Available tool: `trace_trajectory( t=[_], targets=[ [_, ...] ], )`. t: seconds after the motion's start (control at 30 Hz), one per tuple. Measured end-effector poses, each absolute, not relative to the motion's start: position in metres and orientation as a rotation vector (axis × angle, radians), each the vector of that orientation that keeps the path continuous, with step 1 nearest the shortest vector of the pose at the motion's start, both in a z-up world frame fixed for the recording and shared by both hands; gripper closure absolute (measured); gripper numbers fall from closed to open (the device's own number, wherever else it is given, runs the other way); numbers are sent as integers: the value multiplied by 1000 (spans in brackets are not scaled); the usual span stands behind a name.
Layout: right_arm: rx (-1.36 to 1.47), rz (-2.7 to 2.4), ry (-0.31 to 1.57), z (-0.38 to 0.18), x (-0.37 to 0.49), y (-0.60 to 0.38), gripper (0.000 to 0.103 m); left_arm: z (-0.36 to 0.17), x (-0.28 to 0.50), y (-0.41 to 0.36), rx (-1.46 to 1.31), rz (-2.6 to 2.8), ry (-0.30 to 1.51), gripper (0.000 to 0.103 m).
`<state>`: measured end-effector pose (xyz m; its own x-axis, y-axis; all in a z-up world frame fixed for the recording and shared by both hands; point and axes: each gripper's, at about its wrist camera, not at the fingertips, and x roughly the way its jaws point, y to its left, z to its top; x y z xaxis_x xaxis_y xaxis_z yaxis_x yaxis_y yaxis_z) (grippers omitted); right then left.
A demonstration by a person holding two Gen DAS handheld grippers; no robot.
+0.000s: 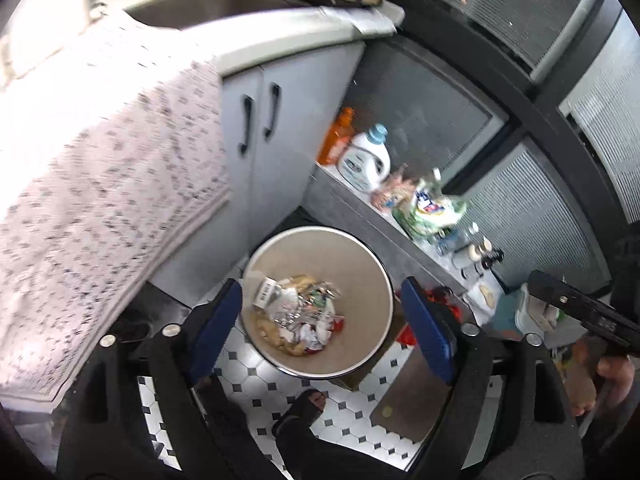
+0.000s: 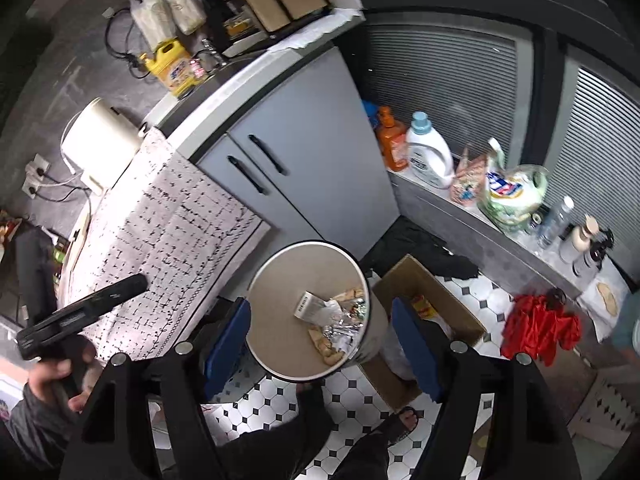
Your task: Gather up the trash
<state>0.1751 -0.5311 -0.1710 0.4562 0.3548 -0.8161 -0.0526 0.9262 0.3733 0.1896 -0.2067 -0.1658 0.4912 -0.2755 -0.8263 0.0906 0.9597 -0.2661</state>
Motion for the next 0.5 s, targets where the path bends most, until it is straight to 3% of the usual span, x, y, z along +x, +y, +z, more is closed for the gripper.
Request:
trace_trajectory(
  t=[0.27,0.5],
  targets=[
    [288,293,1018,-134,180,-494,9,-112,151,-153,-251,-125,905,8],
    [231,320,987,-98,163,-440,8,-66,108,-106,-237,-81,801,6]
  ],
)
